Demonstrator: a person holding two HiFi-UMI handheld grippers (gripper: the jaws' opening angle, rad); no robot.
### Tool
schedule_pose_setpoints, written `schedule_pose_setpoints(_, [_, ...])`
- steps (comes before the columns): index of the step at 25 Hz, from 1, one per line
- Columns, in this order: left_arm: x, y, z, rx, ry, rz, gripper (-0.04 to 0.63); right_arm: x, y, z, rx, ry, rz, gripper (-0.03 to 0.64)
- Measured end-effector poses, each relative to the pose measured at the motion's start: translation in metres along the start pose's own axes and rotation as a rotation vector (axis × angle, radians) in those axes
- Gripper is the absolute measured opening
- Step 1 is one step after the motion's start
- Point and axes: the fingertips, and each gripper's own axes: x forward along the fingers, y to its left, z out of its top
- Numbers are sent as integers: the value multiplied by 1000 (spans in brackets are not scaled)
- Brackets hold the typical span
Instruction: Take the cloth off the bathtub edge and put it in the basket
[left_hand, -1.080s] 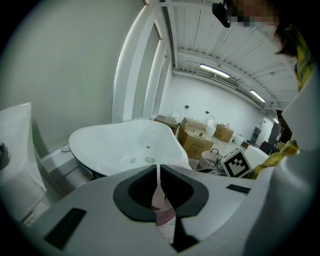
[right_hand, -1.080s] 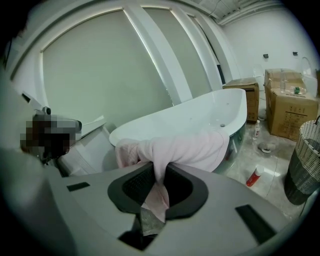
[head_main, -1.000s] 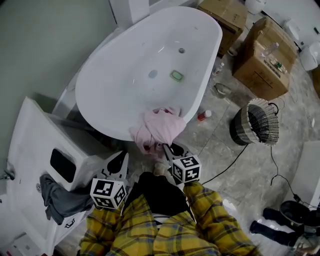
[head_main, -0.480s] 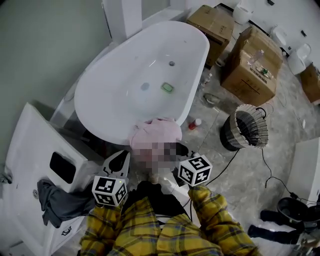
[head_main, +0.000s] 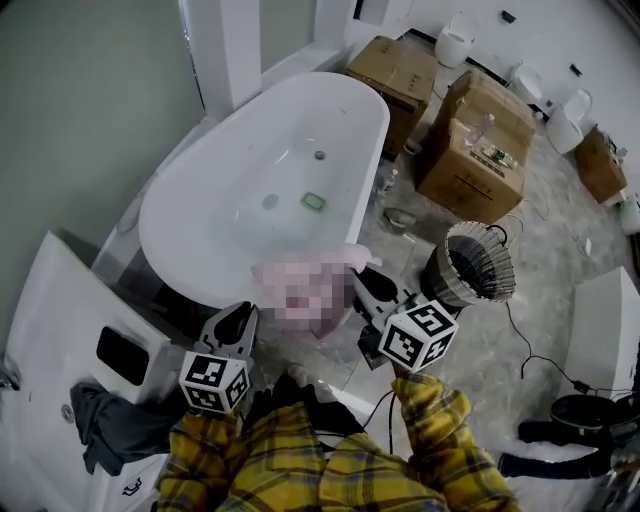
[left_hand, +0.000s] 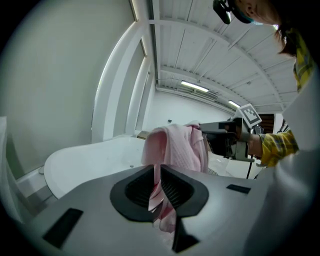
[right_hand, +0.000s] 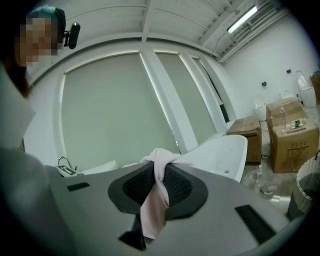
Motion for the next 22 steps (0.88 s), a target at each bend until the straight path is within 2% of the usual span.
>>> schedule_pose_setpoints(6, [13, -4, 14, 65, -32, -69, 43, -21, 11, 70, -65, -86, 6, 72])
schedule_pose_setpoints(10, [29, -10, 1, 109, -35, -155, 133, -34, 25, 102, -165, -133, -14, 72])
schedule_pose_setpoints(13, [53, -33, 17, 121, -30, -227, 192, -54, 25, 153, -233, -163, -43, 72])
schedule_pose_setpoints(17, [80, -67, 34, 148, -34, -341, 264, -78, 28, 205, -260, -206, -59, 72])
schedule_pose_setpoints(22, [108, -111, 50, 169, -121, -459, 361, -111, 28, 242, -269, -254, -109, 72])
